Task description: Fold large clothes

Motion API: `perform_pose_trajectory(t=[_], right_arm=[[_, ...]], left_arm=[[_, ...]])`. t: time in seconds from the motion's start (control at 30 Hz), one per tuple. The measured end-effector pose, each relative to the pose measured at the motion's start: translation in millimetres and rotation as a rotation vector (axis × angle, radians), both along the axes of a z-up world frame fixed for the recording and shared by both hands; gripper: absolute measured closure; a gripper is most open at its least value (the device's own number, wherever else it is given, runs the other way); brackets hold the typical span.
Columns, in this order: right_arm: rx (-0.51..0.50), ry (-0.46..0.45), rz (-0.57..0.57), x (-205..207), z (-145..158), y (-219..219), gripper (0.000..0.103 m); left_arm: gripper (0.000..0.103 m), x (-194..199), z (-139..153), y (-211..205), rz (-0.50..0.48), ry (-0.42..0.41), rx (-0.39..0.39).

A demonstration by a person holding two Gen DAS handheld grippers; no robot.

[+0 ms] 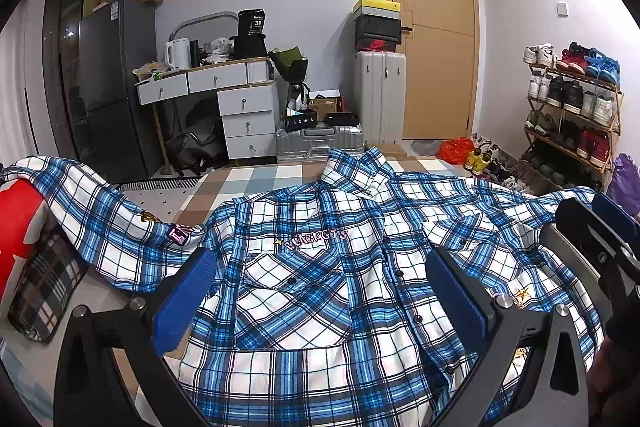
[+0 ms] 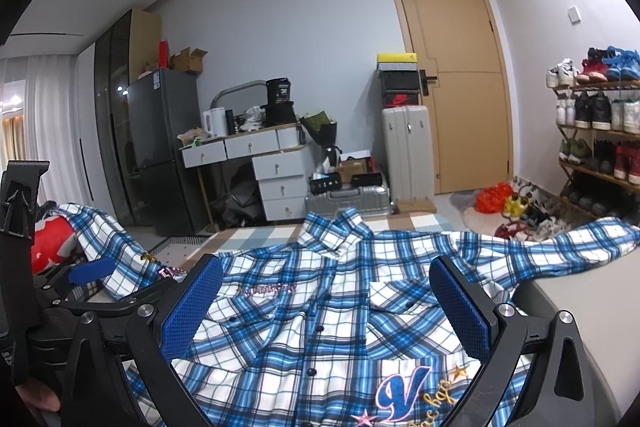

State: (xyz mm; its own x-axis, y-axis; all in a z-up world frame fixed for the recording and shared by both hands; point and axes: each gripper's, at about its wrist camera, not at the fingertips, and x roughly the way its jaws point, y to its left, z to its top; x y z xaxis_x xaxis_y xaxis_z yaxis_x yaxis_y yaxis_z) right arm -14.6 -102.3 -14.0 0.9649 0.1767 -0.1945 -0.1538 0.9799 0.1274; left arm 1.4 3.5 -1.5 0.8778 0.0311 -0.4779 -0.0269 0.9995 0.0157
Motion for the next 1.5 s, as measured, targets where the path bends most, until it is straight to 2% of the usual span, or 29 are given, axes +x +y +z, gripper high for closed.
perform_pose_trajectory(t=[0.2, 0.33, 0.4, 0.5, 0.63, 0.7, 0.77, 0.83, 0.9, 1.0, 1.17, 1.27, 1.33, 1.37, 1.4, 1.47, 1.5], right_arm=[[0.023, -0.011, -0.020, -2.4, 4.3, -10.7, 0.000], [0.061, 0.003, -0.070, 1.7, 15.5, -43.2, 0.000], [0.130, 0.048, -0.090, 7.8, 22.6, -82.5, 0.000], [0.171, 0.101, -0.115, 18.3, 24.3, -150.3, 0.000], [0.243, 0.307, -0.310, 42.7, 11.3, -287.9, 0.000], [0.366, 0.410, -0.412, 53.5, -4.1, -368.2, 0.000], [0.447, 0.475, -0.458, 61.0, -18.0, -424.7, 0.000], [0.524, 0.544, -0.555, 69.9, -36.8, -483.3, 0.000], [0.582, 0.560, -0.599, 78.3, -51.1, -522.4, 0.000], [0.640, 0.590, -0.642, 97.3, -68.0, -554.5, 0.000], [0.748, 0.625, -0.634, 133.0, -96.2, -578.9, 0.000], [0.826, 0.614, -0.652, 140.5, -110.5, -596.8, 0.002], [0.858, 0.644, -0.677, 144.5, -117.5, -602.6, 0.009], [0.864, 0.648, -0.684, 146.4, -118.7, -603.5, 0.025], [0.863, 0.658, -0.692, 148.0, -118.5, -604.0, 0.046], [0.857, 0.650, -0.700, 150.9, -116.6, -605.3, 0.062], [0.845, 0.635, -0.712, 150.9, -112.4, -603.0, 0.081]], left_arm=[[0.001, 0.1, 0.5, 0.3, -0.002, -0.006, 0.003], [0.001, 2.1, -2.5, -1.5, -0.006, 0.007, 0.006], [0.001, 3.8, -4.7, -3.2, -0.012, 0.018, 0.012], [0.001, 5.0, -7.2, -6.4, -0.025, 0.025, 0.021], [0.001, 9.6, -17.6, -12.7, -0.045, 0.054, 0.058], [0.001, 10.3, -23.2, -14.7, -0.053, 0.065, 0.075], [0.001, 12.3, -29.2, -16.5, -0.056, 0.075, 0.097], [0.001, 14.9, -35.5, -18.2, -0.051, 0.085, 0.123], [0.001, 19.2, -42.0, -19.6, -0.046, 0.106, 0.151], [0.001, 24.9, -48.6, -20.3, -0.034, 0.126, 0.172], [0.001, 32.2, -59.6, -24.7, -0.021, 0.136, 0.207], [0.001, 35.1, -66.8, -28.9, -0.031, 0.151, 0.233], [0.001, 36.4, -69.8, -32.2, -0.036, 0.164, 0.252], [0.001, 36.0, -70.4, -33.1, -0.042, 0.169, 0.254], [0.001, 35.0, -70.0, -33.9, -0.048, 0.171, 0.252], [0.001, 33.3, -68.4, -35.2, -0.059, 0.168, 0.250], [0.001, 32.3, -67.7, -36.3, -0.062, 0.164, 0.255]])
